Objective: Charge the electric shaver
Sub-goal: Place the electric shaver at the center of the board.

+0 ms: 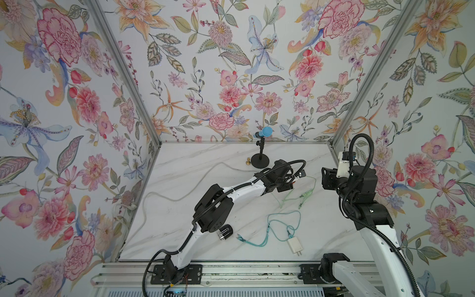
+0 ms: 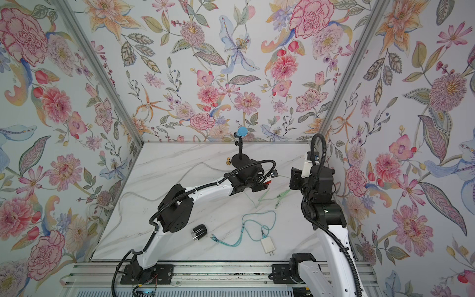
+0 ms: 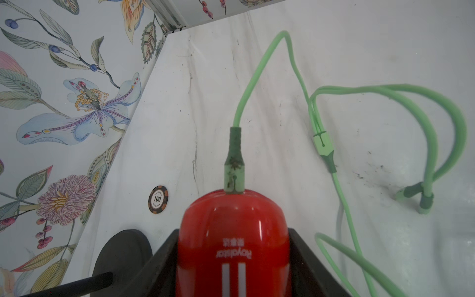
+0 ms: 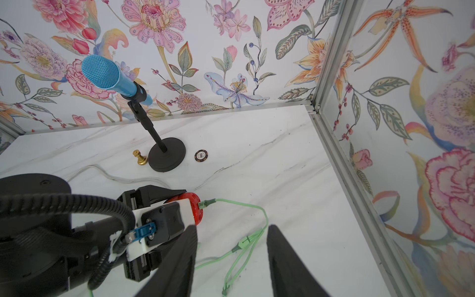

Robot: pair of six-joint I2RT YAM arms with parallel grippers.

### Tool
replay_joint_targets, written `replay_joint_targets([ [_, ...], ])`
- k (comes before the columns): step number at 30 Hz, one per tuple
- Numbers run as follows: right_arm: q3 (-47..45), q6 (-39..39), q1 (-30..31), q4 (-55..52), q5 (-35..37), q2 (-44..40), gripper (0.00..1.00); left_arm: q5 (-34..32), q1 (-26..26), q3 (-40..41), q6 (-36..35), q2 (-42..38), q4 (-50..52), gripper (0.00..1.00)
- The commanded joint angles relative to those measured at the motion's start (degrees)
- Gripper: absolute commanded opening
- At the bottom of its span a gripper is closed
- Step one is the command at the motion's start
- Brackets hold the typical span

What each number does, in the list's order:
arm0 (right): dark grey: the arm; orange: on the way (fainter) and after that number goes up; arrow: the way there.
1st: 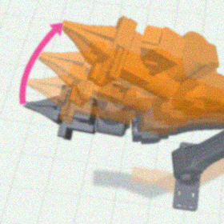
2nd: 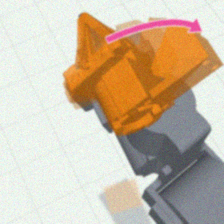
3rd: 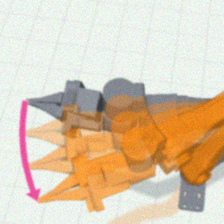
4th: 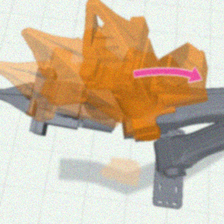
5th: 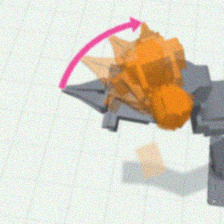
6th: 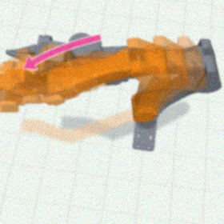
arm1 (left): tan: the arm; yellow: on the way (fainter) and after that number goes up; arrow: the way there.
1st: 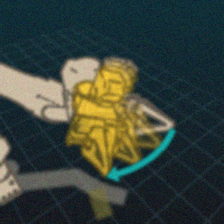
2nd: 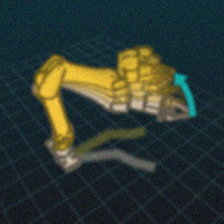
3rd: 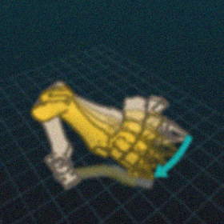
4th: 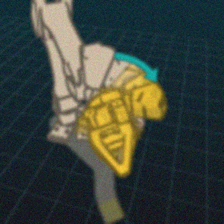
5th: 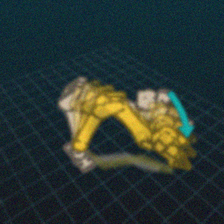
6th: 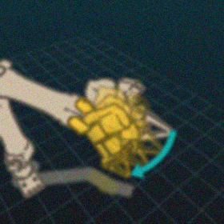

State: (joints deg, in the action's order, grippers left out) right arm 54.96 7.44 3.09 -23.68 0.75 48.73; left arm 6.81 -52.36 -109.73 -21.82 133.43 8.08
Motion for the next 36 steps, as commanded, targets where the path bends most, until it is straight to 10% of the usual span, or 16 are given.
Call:
replay_joint_targets([
  [1, -0.2, 2.0, -0.8, 2.4, -1.4, -0.2, 0.48, 1.2, 1.3, -5.2, -3.0, 3.7, 3.0, 0.00],
  [14, -0.9, 2.5, -1.1, 3.7, -3.2, 0.5, 0.49, 3.1, 2.1, -10.4, -2.7, 10.5, 8.9, 0.03],
  [26, -1.3, 2.5, -1.2, 3.6, -4.3, 1.1, 0.49, 5.1, 2.0, -12.2, -4.0, 12.3, 11.4, 0.61],
  [36, -3.1, 4.3, -1.1, 1.0, -6.4, -0.3, 0.50, 7.0, 2.0, -12.7, -5.5, 12.3, 12.0, 0.75],
])
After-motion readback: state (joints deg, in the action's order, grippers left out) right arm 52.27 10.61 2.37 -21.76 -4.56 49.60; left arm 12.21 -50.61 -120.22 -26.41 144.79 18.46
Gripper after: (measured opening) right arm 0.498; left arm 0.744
